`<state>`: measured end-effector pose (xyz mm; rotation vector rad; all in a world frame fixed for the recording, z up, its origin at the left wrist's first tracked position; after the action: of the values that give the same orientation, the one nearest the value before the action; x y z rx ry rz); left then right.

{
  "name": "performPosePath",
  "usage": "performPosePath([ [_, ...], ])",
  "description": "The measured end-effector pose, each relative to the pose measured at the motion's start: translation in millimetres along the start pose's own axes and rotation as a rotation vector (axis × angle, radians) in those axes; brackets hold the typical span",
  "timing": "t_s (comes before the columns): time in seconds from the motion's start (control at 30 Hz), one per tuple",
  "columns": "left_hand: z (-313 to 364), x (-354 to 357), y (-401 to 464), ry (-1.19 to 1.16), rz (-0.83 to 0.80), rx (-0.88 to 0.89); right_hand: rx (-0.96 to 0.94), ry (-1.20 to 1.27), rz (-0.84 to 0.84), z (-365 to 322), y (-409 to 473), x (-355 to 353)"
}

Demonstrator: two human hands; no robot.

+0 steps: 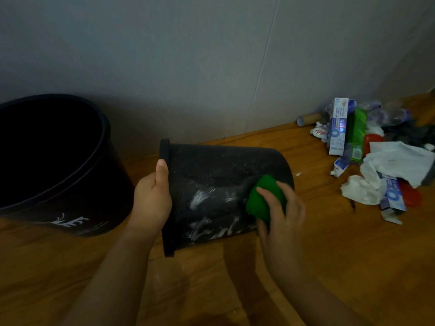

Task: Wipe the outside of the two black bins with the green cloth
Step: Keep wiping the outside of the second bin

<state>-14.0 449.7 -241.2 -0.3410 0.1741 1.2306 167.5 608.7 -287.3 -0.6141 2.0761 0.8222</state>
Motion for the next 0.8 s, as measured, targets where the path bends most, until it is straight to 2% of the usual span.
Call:
performPosePath([
  [0.1, -1, -2, 2, 0.019, 0.000, 0.006, -0.308, -0.013, -0.068, -30, -4, 6],
  [0.13, -1, -2, 3, 0.026, -0.007, 0.010, -0.354, -0.027, -0.075, -33, 2, 5],
  [0.2, -1, -1, 4, 0.024, -0.012, 0.014, -0.259, -0.024, -0.071, -23, 17, 3],
  [0.27, 0, -1, 4, 0.014, -0.004, 0.017, -0.027, 0.007, -0.040, -3, 27, -2],
  [0.33, 0, 0, 3, 0.015, 0.001, 0.025, 0.118, 0.012, 0.027, 11, 24, -7],
  [0.43, 0, 1, 1, 0.007, -0.003, 0.017, 0.130, 0.012, 0.024, 5, 4, -2],
  [0.47, 0, 0, 1, 0.005, -0.004, 0.017, 0.076, 0.020, -0.007, -4, -3, 2],
  [0.57, 0, -1, 3, 0.015, -0.003, 0.014, -0.264, 0.005, -0.071, -36, -7, 9],
  [0.63, 0, -2, 4, 0.026, -0.010, 0.007, -0.347, -0.015, -0.101, -41, 5, 9],
  [0.67, 0, -2, 4, 0.030, -0.012, 0.008, -0.296, -0.015, -0.099, -37, 14, 7],
  [0.8, 2, -1, 2, -0.013, 0.006, 0.005, 0.110, 0.017, -0.016, 2, 34, -7],
])
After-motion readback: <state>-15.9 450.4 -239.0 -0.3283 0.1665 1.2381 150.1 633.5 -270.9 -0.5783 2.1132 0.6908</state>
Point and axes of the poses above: each hand's wrist, its own y-axis towards the middle knuckle, its own x-axis out of the palm, z = x × y, the point moved 5 cm from there along y, towards the middle knuckle, and after that the axes turned 3 degrees about x, right-handed, at the moved point
